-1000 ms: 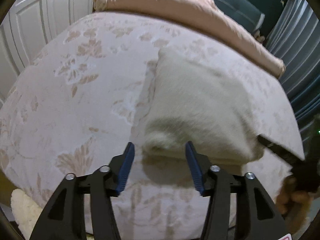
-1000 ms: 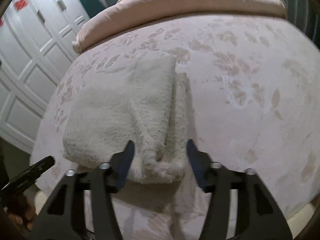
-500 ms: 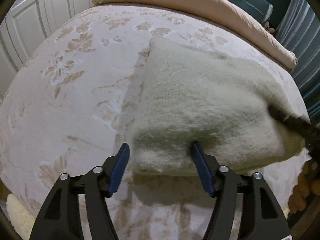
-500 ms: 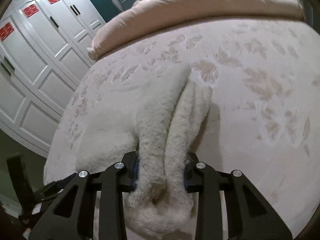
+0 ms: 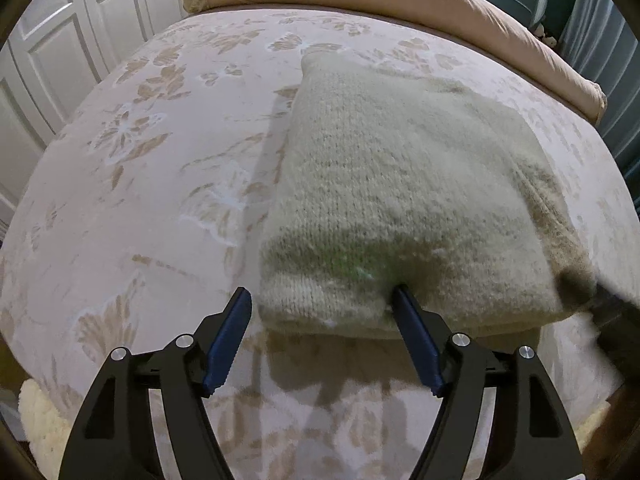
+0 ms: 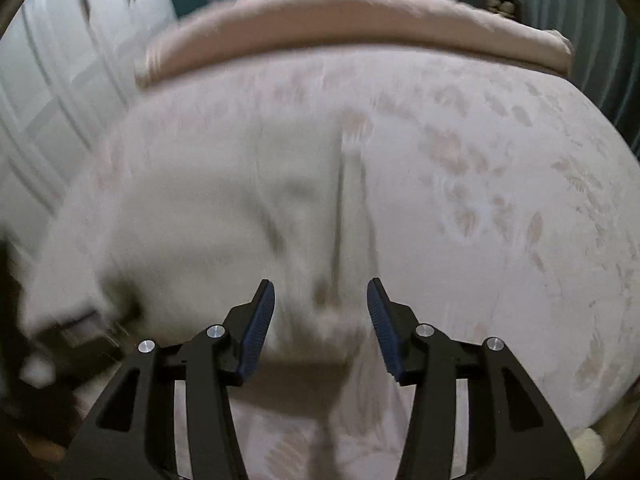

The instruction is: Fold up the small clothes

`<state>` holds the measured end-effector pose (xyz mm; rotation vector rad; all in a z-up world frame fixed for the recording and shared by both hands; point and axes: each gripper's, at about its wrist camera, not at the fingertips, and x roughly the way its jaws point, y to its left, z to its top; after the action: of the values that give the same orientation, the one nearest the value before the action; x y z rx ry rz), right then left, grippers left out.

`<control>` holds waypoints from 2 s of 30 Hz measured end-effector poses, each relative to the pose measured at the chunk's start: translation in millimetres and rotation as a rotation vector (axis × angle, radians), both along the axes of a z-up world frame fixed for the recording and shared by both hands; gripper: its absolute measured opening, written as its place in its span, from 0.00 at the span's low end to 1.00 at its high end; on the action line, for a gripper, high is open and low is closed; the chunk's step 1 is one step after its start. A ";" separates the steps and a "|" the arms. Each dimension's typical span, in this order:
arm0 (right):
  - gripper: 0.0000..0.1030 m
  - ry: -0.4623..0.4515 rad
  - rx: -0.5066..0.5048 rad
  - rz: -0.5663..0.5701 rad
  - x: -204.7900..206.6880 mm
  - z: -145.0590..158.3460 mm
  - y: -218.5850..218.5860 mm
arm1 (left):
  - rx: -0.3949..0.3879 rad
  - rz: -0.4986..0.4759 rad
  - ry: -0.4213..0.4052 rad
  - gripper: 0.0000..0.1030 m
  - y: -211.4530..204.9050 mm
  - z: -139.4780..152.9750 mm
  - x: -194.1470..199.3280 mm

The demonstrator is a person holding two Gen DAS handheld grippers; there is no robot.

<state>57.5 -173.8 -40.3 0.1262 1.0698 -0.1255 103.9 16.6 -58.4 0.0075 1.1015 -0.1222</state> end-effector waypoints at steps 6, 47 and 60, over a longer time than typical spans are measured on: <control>0.47 -0.038 0.076 -0.070 -26.5 14.0 -6.2 | 0.030 -0.010 -0.015 0.69 -3.3 8.0 -16.7; 0.86 -0.064 -0.055 -0.141 -115.0 -44.6 26.1 | 0.179 -0.002 -0.078 0.89 -17.5 -47.6 -91.8; 0.87 -0.058 -0.070 -0.140 -115.1 -45.7 28.6 | 0.150 0.007 -0.059 0.90 -7.8 -50.7 -83.0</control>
<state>-57.7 -145.2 -86.0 0.1411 0.9968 -0.2838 20.9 8.8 -109.1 0.1411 1.0496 -0.0323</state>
